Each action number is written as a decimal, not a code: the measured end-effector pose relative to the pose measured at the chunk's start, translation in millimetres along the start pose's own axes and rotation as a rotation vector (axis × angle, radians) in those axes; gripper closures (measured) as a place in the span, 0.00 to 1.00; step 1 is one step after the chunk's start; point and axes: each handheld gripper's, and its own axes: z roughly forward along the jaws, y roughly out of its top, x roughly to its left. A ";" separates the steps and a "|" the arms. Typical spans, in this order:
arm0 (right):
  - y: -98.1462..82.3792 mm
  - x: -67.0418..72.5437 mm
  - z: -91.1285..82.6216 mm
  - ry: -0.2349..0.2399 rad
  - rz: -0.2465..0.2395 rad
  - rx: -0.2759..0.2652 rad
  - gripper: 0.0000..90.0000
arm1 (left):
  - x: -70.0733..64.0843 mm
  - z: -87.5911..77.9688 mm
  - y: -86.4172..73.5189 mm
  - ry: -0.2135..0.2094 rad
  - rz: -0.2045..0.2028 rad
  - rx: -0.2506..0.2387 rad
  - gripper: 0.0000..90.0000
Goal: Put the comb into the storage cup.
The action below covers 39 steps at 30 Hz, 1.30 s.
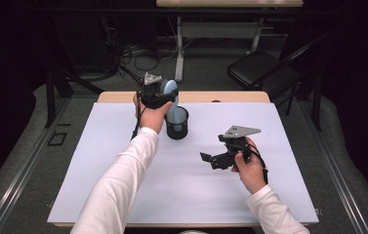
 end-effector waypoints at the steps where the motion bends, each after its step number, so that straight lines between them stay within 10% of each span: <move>1: -0.1 0.1 0.1 0.000 0.000 0.000 0.03 | -0.3 0.5 -0.7 0.001 0.000 -0.001 0.54; 39: -1.0 0.2 1.9 0.000 0.002 0.007 0.04 | -1.4 8.9 -15.9 0.035 0.040 -0.029 0.53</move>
